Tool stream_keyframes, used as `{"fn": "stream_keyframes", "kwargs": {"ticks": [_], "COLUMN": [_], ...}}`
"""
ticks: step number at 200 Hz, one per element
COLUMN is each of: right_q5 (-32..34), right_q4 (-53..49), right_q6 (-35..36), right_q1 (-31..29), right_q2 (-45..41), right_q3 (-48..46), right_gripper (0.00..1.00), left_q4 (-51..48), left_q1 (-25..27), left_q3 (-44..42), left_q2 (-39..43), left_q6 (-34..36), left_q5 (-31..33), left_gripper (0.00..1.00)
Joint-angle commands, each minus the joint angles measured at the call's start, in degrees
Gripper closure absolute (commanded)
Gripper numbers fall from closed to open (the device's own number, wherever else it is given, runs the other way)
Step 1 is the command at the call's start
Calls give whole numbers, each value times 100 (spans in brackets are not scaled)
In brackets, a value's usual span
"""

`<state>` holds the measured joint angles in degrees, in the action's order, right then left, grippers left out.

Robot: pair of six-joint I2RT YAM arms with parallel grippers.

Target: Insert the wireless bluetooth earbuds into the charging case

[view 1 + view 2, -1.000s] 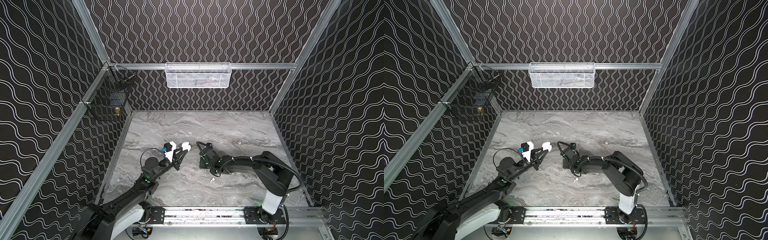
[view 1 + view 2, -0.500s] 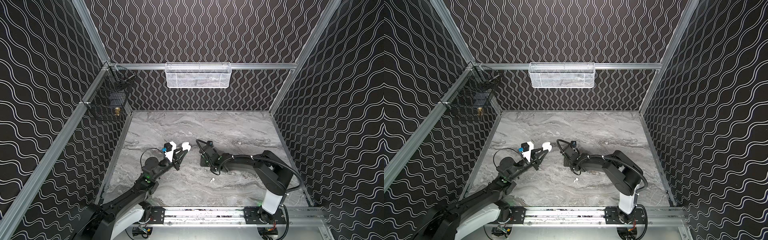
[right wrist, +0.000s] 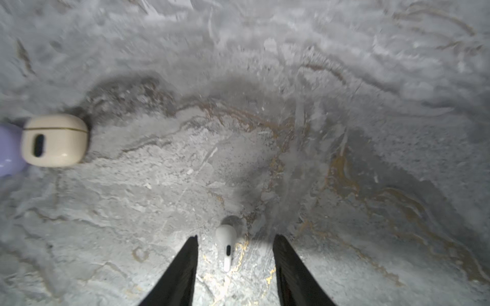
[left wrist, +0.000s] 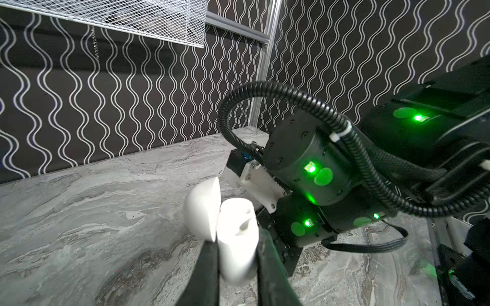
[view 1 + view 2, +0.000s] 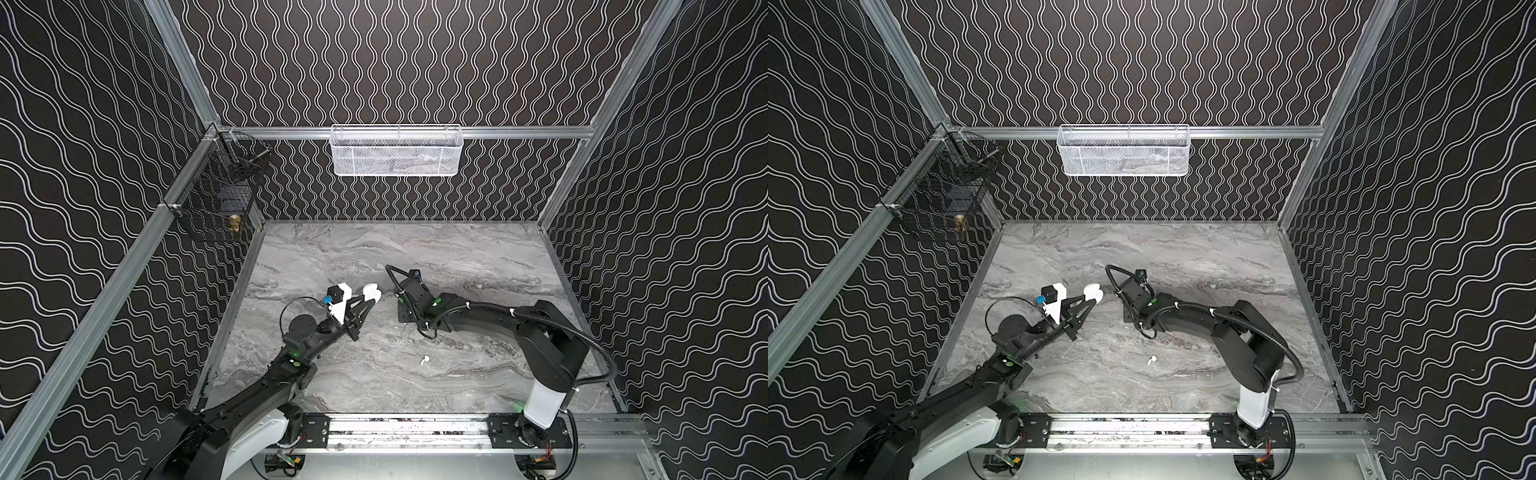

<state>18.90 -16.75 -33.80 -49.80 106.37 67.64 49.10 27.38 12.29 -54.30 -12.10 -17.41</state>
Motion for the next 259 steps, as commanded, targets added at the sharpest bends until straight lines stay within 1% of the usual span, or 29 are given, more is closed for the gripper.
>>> {"fn": "stream_keyframes", "kwargs": {"ticks": [1, 38, 77, 97, 131, 159, 184, 210, 231, 259], "right_q5": [-152, -149, -120, -92, -154, -186, -201, -210, -157, -101], "right_q4": [-408, -655, -792, -868, -873, -815, -804, -786, -828, -845], "right_q6": [111, 168, 168, 183, 188, 170, 148, 104, 83, 58], "right_q1": [-17, -56, -72, -75, -73, -75, -74, -91, -132, -153], "right_q2": [198, 606, 809, 887, 999, 992, 981, 921, 862, 813], "right_q3": [229, 528, 704, 789, 845, 809, 782, 720, 705, 649], "right_gripper": [50, 53, 60, 63, 67, 73, 76, 76, 71, 69], "left_q4": [-71, -581, -818, -856, -798, -787, -776, -785, -798, -814], "left_q1": [-6, -13, -11, -8, -7, -5, -8, -13, -11, -12], "left_q3": [-17, -18, -69, -44, -27, -17, -11, -19, -9, -17], "left_q2": [64, 390, 665, 672, 626, 598, 589, 622, 645, 698], "left_q6": [-107, -82, -73, -56, -50, -56, -56, -55, -50, -51], "left_q5": [523, 1111, 1435, 1392, 1321, 1277, 1258, 1252, 1242, 1240], "left_gripper": [100, 100, 100, 100, 100, 100, 100, 100, 100, 100]}}
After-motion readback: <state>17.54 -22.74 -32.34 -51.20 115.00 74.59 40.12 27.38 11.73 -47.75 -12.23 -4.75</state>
